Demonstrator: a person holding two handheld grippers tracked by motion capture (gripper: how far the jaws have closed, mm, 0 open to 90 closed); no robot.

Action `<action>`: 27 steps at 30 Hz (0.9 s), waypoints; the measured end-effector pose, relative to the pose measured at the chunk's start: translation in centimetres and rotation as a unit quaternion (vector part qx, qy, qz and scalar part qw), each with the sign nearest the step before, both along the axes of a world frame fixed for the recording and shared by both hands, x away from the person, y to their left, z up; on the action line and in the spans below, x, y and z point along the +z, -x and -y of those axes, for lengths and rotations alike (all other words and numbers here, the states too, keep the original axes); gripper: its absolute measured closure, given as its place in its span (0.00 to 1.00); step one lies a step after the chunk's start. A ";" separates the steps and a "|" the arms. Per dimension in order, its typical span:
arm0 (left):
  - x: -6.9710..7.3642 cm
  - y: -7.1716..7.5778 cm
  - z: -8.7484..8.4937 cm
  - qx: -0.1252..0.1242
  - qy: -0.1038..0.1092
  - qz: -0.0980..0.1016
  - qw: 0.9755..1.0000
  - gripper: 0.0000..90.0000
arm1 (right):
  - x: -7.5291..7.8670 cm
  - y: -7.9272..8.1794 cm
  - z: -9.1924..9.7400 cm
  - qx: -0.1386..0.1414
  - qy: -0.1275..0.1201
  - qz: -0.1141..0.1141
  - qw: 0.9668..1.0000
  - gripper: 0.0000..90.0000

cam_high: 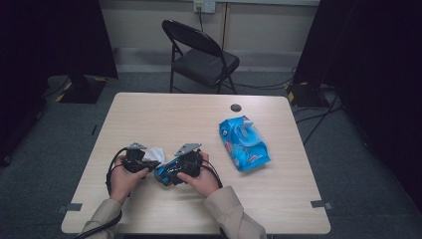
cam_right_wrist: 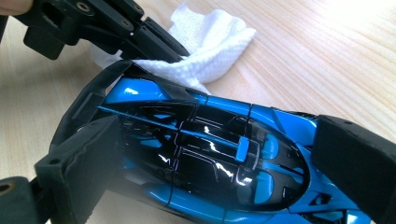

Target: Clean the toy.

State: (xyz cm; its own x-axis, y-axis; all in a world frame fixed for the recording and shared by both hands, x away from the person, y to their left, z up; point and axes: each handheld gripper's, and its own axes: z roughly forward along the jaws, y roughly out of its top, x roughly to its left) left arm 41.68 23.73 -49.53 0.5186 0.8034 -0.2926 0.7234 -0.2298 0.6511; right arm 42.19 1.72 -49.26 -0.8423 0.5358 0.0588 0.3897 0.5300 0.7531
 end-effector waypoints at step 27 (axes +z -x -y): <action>0.4 -3.9 4.6 -0.033 -0.023 -0.015 0.999 0.94 | -0.2 0.0 0.2 -0.001 -0.010 0.005 1.000 0.02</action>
State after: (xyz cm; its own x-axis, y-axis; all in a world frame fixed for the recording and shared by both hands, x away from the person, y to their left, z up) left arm 45.56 19.11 -49.09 0.5619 0.7811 -0.2724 0.7245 -0.3059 0.6176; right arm 42.15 1.52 -49.45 -0.8416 0.5367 0.0602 0.3827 0.5141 0.7676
